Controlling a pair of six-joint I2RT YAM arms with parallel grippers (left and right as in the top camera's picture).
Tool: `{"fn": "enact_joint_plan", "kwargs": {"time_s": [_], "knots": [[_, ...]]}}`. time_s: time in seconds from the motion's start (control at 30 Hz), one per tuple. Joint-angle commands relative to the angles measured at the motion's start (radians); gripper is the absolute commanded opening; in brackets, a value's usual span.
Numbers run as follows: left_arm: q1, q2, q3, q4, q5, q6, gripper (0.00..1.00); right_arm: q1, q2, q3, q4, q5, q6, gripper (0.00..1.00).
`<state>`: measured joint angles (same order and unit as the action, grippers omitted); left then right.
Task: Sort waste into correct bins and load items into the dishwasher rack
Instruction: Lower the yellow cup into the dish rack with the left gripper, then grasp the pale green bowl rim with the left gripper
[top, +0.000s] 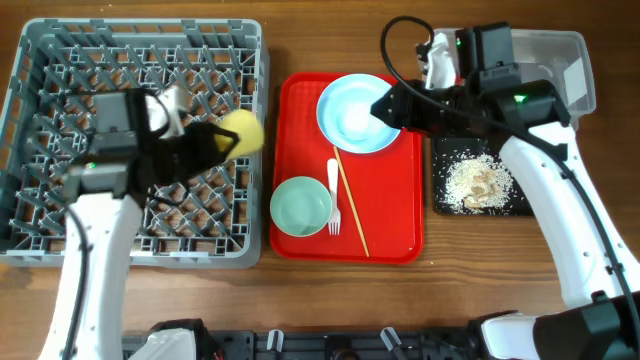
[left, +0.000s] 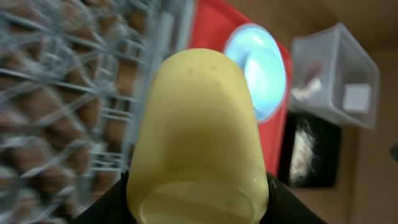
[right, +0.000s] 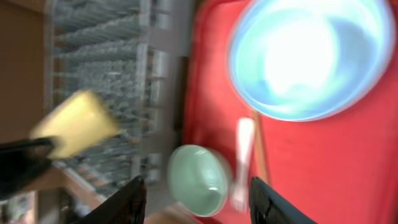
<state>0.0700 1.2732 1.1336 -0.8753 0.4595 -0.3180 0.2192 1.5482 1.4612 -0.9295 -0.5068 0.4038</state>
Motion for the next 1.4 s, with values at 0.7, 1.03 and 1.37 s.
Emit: {"fn": "enact_joint_plan", "kwargs": {"time_s": [0.7, 1.03, 1.37], "knots": [[0.105, 0.137, 0.058, -0.328, -0.533, -0.132, 0.13, -0.018, -0.099, 0.005, -0.193, 0.353, -0.087, 0.54], [0.095, 0.210, 0.103, -0.238, -0.484, -0.073, 1.00, -0.018, -0.103, 0.005, -0.239, 0.294, -0.149, 0.85], [-0.570, 0.190, 0.149, -0.014, -0.356, -0.026, 1.00, -0.231, -0.151, 0.005, -0.262, 0.317, -0.039, 1.00]]}}
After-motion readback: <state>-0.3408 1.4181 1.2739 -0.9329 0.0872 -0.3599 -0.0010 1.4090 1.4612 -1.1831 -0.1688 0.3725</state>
